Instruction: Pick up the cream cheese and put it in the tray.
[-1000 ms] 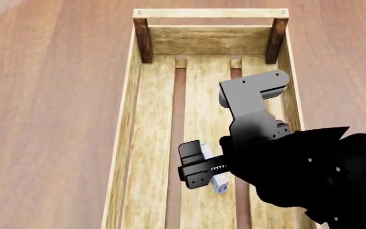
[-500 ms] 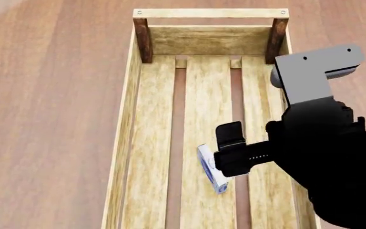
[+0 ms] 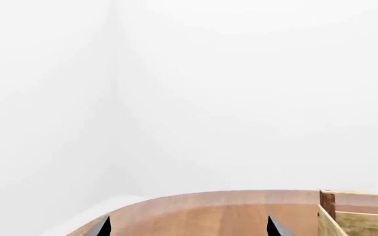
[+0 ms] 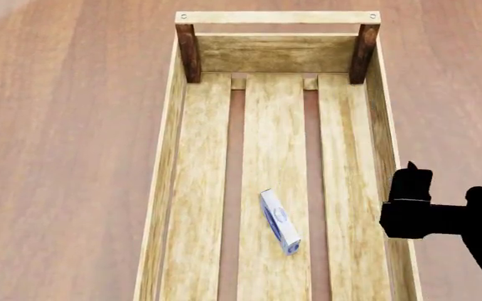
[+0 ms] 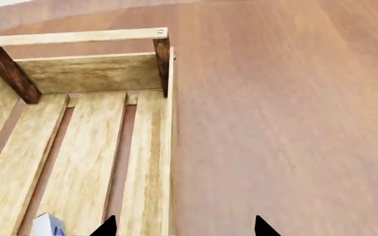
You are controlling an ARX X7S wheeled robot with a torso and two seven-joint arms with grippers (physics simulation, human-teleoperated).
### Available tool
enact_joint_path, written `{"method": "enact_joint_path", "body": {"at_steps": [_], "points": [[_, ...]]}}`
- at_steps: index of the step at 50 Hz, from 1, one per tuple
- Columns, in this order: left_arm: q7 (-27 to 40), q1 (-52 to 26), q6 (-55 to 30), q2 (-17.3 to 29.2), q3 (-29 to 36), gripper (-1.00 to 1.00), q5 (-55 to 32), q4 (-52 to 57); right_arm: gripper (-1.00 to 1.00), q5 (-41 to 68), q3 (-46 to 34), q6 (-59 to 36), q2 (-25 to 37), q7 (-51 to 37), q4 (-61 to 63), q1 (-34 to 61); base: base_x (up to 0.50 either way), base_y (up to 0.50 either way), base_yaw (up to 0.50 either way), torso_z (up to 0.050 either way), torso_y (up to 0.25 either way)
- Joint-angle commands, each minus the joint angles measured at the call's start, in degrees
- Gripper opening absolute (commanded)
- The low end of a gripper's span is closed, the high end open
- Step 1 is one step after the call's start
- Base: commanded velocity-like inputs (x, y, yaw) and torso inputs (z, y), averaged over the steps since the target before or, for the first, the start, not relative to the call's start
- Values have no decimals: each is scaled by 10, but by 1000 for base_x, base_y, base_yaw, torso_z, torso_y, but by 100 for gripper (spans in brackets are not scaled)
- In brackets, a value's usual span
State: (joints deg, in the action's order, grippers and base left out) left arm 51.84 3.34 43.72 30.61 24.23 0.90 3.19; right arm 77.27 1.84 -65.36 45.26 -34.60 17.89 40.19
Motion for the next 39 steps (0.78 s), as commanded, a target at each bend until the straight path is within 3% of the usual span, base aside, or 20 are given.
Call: {"method": "enact_joint_path", "body": {"at_steps": [1,8,13,26,39], "points": [[-29,-41,-110,55,-8,100,-88,86,100,-122,71,157,-5,80,30,-141,0,0,0,0,0],[-45,-99,-255,126,-28,100,-186,216,100,-177,97,228,-23,96,27,-185,0,0,0,0,0],[-40,-153,-342,154,-39,100,-229,274,100,-185,99,231,-20,91,34,-192,0,0,0,0,0],[14,-365,-579,244,-86,100,-444,445,100,-164,129,219,-2,45,109,-191,0,0,0,0,0],[67,-445,-650,301,-116,100,-539,531,100,-74,222,202,33,2,215,-233,0,0,0,0,0]]}}
